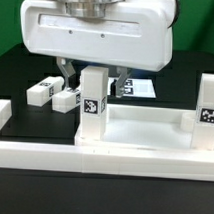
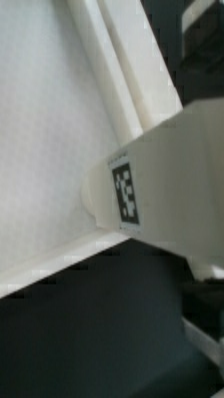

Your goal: Assemble desk

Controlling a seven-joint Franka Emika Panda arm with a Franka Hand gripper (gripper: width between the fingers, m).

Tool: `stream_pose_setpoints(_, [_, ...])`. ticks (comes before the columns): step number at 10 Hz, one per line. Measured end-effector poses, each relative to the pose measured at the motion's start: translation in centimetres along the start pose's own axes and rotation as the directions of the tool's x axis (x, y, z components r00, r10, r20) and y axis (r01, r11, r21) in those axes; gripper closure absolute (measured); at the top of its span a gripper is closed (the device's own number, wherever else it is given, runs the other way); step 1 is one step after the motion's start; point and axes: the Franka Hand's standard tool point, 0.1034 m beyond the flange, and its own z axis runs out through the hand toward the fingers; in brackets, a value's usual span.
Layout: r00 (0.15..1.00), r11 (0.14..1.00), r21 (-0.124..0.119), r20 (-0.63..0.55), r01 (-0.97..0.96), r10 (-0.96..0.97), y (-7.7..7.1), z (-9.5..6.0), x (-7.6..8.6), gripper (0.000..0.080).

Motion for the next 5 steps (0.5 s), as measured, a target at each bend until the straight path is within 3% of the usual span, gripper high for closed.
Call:
stream_pose_setpoints(1, [1.000, 1.000, 0.006, -0.002, 0.002, -0.002, -0.3, -0.9, -0.3, 0.0173])
stream_pose_setpoints(5, [0.999, 0.998, 0.027, 0.000, -0.048, 0.048, -1.8, -3.4, -3.3, 0.0151])
